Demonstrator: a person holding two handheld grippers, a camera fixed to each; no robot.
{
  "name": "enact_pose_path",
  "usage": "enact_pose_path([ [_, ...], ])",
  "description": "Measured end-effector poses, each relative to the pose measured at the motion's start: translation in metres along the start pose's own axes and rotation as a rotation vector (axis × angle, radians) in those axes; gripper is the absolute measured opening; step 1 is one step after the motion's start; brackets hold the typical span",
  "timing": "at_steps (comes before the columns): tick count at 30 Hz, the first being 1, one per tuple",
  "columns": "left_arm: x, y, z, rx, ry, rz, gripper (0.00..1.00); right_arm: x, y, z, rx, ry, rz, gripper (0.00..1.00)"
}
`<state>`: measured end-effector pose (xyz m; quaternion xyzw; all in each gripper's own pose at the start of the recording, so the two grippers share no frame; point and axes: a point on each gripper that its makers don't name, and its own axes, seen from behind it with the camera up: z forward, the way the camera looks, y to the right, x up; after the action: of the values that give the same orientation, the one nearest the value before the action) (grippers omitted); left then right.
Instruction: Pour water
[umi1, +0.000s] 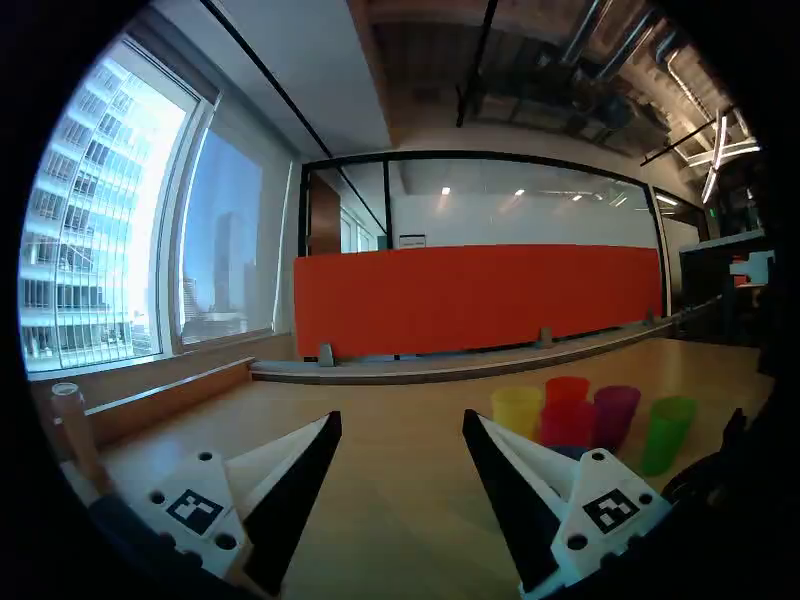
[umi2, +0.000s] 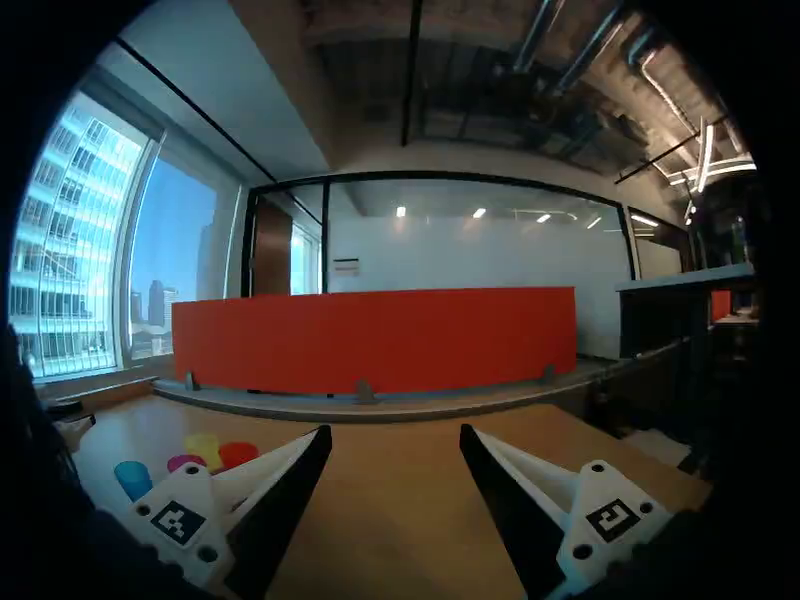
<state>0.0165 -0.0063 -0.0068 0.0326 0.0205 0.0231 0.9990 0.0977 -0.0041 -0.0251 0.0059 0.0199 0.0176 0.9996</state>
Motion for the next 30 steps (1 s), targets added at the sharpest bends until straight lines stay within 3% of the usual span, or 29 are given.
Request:
enact_pose_path([
  [30,-0.017,-0.003,0.006,-0.020,-0.041,-0.047,0.90,-0.004,0.008,-0.005,-0.015,-0.009,0.017,0.99],
])
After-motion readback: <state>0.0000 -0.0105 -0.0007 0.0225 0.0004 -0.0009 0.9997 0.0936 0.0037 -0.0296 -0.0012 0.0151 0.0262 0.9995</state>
